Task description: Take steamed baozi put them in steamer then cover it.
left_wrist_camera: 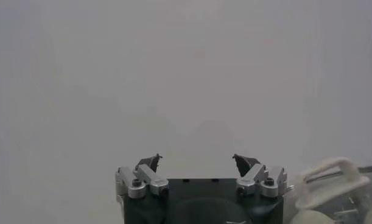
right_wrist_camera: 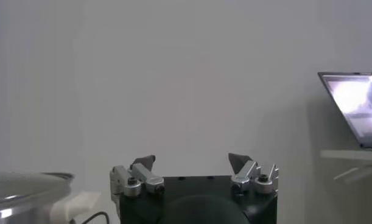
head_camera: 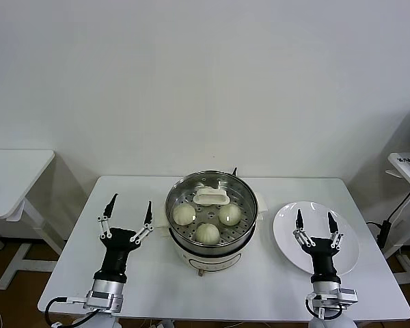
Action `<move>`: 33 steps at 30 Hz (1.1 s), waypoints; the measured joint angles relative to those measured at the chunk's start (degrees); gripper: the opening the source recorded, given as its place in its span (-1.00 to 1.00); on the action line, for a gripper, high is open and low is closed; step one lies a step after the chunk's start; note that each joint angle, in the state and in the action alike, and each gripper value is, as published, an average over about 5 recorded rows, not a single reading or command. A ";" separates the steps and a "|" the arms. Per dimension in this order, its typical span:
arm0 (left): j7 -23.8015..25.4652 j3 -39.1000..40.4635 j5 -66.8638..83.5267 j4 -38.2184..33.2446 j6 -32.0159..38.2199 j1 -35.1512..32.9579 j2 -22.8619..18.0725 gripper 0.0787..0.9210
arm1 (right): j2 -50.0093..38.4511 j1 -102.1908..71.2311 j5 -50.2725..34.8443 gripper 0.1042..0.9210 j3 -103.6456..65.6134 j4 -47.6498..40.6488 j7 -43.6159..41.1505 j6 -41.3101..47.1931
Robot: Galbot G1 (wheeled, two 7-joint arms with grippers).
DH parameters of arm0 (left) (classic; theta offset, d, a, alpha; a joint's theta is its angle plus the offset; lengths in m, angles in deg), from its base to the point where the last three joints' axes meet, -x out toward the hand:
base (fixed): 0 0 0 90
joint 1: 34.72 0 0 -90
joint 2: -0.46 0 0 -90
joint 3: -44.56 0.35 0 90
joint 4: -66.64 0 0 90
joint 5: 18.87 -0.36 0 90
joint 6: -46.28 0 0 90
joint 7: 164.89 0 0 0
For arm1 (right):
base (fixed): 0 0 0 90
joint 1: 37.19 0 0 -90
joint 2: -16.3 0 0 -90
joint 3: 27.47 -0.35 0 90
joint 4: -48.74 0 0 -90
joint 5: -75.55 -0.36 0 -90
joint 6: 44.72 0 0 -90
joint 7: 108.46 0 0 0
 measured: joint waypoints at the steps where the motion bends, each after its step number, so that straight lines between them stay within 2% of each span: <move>1: 0.10 -0.30 0.51 0.21 0.38 -0.12 -0.09 0.77 | -0.01 -0.11 -0.07 0.76 -0.04 0.22 -0.03 0.11; 15: 1.38 -2.60 4.24 3.13 4.37 -1.42 -0.75 0.77 | 0.07 -1.20 -0.02 0.76 -0.30 2.48 -0.16 1.43; 33: 2.31 -2.51 5.64 5.12 6.17 -1.87 -0.13 0.77 | 0.79 -3.07 1.56 0.76 -1.10 4.24 -0.03 1.94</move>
